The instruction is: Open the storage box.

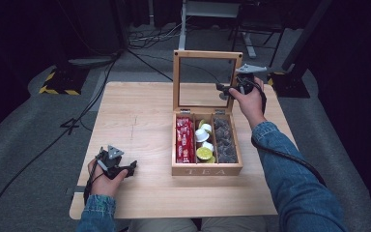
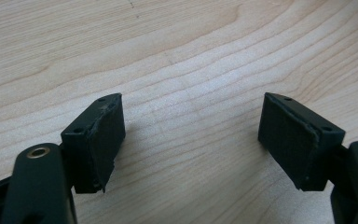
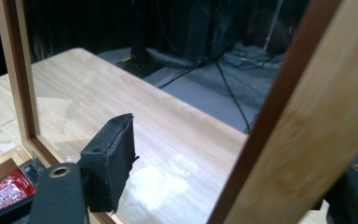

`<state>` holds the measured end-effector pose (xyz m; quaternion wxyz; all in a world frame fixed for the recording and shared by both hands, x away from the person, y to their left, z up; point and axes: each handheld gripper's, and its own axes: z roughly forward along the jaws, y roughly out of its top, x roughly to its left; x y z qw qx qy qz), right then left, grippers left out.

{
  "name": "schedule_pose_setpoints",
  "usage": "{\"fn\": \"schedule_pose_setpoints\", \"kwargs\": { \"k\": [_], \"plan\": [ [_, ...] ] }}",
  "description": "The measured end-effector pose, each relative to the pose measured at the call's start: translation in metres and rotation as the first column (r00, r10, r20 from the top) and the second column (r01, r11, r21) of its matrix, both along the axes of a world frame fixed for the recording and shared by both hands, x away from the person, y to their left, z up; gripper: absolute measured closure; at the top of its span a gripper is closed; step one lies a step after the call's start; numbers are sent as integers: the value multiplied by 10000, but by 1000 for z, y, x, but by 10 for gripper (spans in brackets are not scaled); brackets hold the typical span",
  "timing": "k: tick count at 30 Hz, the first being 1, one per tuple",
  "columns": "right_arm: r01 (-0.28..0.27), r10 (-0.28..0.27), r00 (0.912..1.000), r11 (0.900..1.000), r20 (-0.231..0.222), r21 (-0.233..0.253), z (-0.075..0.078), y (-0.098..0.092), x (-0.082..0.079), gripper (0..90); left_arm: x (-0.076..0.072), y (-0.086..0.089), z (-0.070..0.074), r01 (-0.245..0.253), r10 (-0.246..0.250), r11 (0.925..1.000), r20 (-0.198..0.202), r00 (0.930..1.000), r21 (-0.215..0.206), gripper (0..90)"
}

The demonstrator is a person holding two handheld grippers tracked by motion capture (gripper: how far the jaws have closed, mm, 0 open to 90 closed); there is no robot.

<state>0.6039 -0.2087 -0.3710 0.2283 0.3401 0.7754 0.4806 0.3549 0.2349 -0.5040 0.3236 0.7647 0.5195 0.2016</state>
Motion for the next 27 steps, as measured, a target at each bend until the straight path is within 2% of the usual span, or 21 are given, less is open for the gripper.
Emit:
{"fn": "schedule_pose_setpoints", "kwargs": {
  "k": [3,8,10,13,15,25,27],
  "plan": [
    [95,-98,9997,9999,-218,-141,-6,4,5,251,1,0,0,8,-8,10000,10,10000,17,232],
    [131,-118,9973,9998,-722,169,-17,4,10,247,3,-1,0,94,-94,10000,-34,10000,25,232],
    [139,-123,9969,9997,-780,191,-20,3,10,244,4,-1,0,100,-100,9999,-32,9999,36,232],
    [88,-108,9975,9995,-698,-297,-21,6,8,223,5,-2,0,116,-116,9999,-15,9999,42,232],
    [33,-64,9976,9989,-691,-457,-22,6,7,229,5,-3,0,134,-134,9999,-37,9999,38,232],
    [154,-175,9988,9988,-460,-459,-20,3,0,245,8,-4,0,222,-222,9998,-5,9998,-4,224],
    [350,-364,9988,9985,-319,-432,-15,-2,-2,223,10,-4,0,276,-276,9996,-18,9996,17,221]
  ]
}}
